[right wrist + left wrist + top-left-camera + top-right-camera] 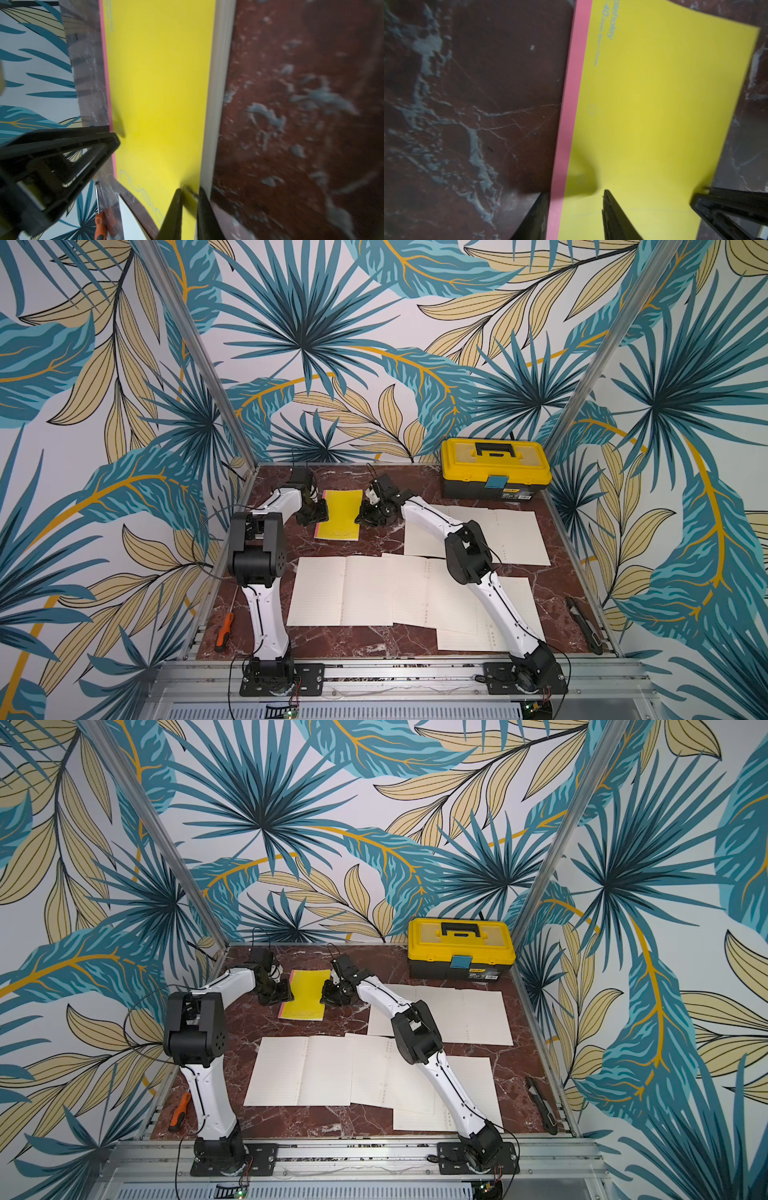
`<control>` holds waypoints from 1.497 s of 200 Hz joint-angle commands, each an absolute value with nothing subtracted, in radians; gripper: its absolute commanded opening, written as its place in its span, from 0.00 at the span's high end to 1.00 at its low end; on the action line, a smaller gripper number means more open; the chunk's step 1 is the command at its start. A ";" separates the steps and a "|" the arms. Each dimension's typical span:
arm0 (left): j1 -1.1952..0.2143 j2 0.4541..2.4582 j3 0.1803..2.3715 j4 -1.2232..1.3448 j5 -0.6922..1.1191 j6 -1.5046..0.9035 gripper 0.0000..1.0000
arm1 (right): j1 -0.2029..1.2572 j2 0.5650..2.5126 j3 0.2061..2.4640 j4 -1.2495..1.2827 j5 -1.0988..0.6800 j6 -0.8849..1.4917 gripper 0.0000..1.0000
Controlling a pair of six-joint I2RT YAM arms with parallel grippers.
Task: Close the notebook
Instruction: Move the notebook to the center of the board.
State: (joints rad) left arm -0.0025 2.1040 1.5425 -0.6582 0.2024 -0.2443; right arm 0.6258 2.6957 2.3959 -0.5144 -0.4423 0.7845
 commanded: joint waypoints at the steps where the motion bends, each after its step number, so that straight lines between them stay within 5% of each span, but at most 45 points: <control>1: -0.015 2.133 1.566 -0.662 0.315 -0.235 0.57 | 0.690 2.789 2.419 -0.437 -0.520 0.846 0.83; 67: 0.058 2.113 1.589 -0.679 0.273 -0.235 0.53 | 0.690 2.809 2.463 -0.443 -0.513 0.855 0.75; 166: 0.057 1.935 1.558 -0.704 0.259 -0.241 0.52 | 0.663 2.402 2.143 -0.474 -0.254 0.609 0.62; 299: -0.228 2.094 1.754 -0.825 0.099 -0.219 0.39 | 0.476 2.013 1.568 -0.374 -0.215 0.687 0.63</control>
State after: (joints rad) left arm -0.2058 2.0510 1.6943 -0.7601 0.1825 -0.2344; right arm 0.4953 2.1090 1.6394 -0.3969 -0.2173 0.6987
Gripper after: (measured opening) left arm 0.609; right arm 0.371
